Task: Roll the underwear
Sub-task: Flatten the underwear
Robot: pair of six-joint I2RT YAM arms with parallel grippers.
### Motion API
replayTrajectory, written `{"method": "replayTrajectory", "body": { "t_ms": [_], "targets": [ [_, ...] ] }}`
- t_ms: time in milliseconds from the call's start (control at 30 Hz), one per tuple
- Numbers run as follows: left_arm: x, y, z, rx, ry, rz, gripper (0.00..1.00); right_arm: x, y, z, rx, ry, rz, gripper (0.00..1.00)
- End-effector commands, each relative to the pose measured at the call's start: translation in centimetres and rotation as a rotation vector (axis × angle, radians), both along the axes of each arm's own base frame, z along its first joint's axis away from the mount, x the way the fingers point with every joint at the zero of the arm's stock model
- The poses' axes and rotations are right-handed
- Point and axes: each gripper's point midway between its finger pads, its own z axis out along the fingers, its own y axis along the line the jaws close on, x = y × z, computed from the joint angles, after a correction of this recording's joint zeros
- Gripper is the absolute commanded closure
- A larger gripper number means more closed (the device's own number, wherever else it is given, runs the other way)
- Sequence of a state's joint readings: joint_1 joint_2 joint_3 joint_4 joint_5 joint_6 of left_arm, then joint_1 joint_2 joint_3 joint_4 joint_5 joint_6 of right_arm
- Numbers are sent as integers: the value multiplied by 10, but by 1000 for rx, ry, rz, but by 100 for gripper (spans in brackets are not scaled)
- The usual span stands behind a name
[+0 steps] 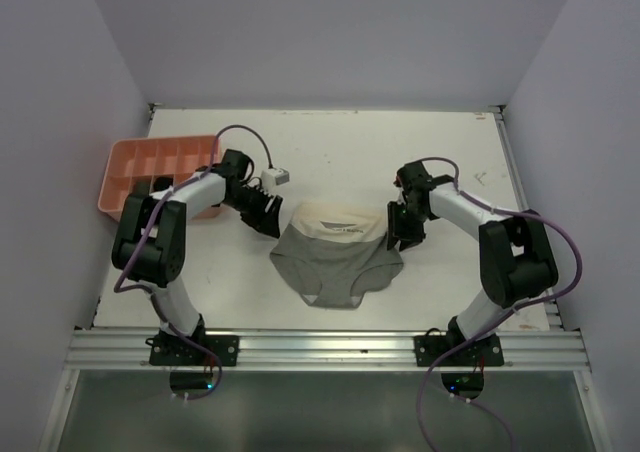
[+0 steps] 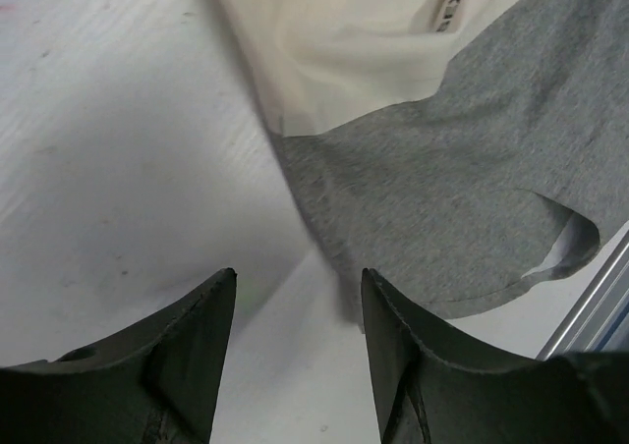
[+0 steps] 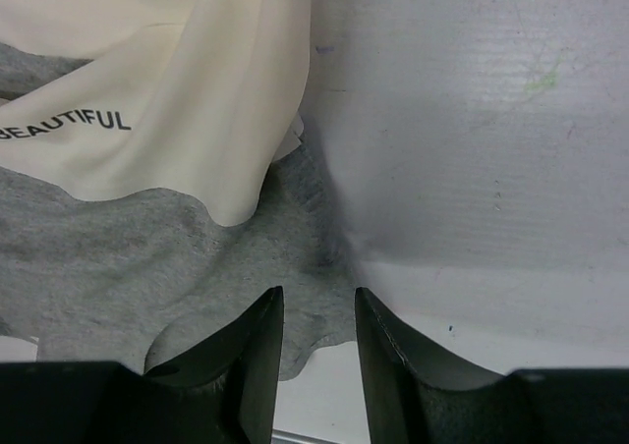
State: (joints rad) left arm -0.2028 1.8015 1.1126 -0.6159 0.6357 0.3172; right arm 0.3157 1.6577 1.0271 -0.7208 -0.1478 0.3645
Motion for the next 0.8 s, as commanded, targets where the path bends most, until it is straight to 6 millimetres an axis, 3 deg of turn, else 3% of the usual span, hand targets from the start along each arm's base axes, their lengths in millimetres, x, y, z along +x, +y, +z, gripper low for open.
{"method": "replayTrajectory", "body": {
  "t_ms": [0,167,367,433,533,567,633,733,767],
  "targets": [
    [-10,-5,0,89,-48,-47,42,-8,-8,11,-38,14,-23,60],
    [-23,-3,-10,124,-3,-74,44,-17,-9,-1,-42,42,-24,60],
    [-42,-4,-24,113,76,-119,47,-24,-5,-18,-10,63,1,67],
    [-44,-3,-29,121,96,-113,55,-26,-4,-22,4,69,16,72],
    [-46,-4,-36,123,120,-99,74,-28,-2,-23,15,64,33,91],
    [-46,-3,-38,120,127,-93,85,-28,-3,-22,15,62,39,100],
    [-45,-4,-36,71,164,-57,95,-23,-3,-12,18,25,46,100],
    [-14,5,-12,-54,136,39,100,-7,-16,13,7,-56,25,100],
    [6,8,5,-101,90,61,100,0,-25,20,15,-75,-11,100]
  ]
}}
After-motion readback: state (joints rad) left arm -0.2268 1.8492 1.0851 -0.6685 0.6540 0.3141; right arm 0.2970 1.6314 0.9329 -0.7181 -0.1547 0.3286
